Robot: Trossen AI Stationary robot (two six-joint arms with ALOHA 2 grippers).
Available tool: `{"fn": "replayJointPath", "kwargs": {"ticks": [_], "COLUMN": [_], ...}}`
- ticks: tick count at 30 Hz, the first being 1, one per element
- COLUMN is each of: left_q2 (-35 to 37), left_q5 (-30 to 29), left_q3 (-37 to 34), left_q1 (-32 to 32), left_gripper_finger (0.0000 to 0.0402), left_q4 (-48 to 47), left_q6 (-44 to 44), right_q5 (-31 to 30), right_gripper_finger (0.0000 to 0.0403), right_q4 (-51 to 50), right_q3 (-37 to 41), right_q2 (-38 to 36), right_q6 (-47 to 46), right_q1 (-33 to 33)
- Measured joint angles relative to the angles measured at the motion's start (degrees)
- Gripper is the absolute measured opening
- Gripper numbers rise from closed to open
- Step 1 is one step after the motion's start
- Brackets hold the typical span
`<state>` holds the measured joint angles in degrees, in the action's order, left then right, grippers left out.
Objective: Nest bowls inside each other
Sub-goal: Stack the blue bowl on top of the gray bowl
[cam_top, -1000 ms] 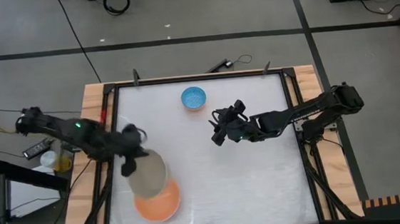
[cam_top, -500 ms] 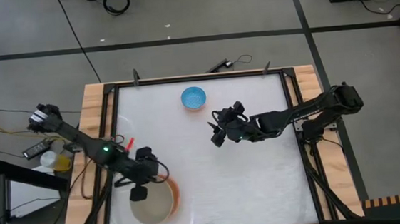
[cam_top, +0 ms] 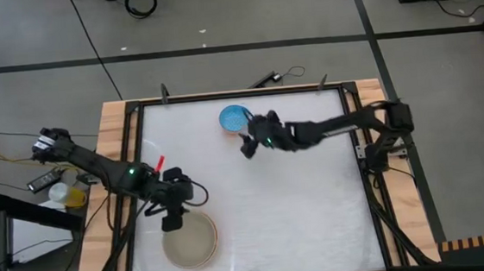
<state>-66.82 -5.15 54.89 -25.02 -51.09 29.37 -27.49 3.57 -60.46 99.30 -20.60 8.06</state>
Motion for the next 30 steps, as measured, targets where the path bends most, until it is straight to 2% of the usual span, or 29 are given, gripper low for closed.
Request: {"fn": "replayJointPath", "kwargs": {"ticks": [2,5,7,9,12,19,24,30], "left_q2": [1.5,3.7,5.1,6.2,6.5,6.5,6.5,6.5], "left_q5": [-1.4,-7.5,-11.4,-12.5,-13.3,-21.6,-22.2,-22.3], "left_q3": [0.0,0.0,0.0,0.0,0.0,0.0,0.0,0.0], "left_q1": [1.3,3.2,4.5,6.0,7.9,10.0,12.6,16.4], "left_gripper_finger": [0.0218,0.0225,0.0225,0.0220,0.0207,0.0193,0.0192,0.0192], "left_q4": [-1.5,-4.8,-5.7,-5.7,-4.9,-3.0,-2.6,-2.3], "left_q6": [0.0,-0.1,-0.6,-2.5,-3.8,-4.9,-6.4,-9.6], "right_q5": [0.0,1.5,4.7,8.6,13.1,14.4,16.0,18.4], "right_gripper_finger": [0.0252,0.0252,0.0252,0.0252,0.0251,0.0232,0.0184,0.0075], "right_q4": [0.0,-1.8,-4.1,-6.2,-7.8,-8.8,-10.8,-13.0], "right_q3": [-1.5,-3.9,-5.5,-7.1,-8.4,-8.8,-8.8,-8.7], "right_q2": [2.3,5.4,7.0,8.9,11.5,14.0,14.0,14.0], "right_q6": [-0.1,-1.7,-3.6,-5.3,-5.8,-6.9,-5.9,-3.0], "right_q1": [3.4,8.4,11.3,13.7,15.6,17.4,18.1,18.2]}}
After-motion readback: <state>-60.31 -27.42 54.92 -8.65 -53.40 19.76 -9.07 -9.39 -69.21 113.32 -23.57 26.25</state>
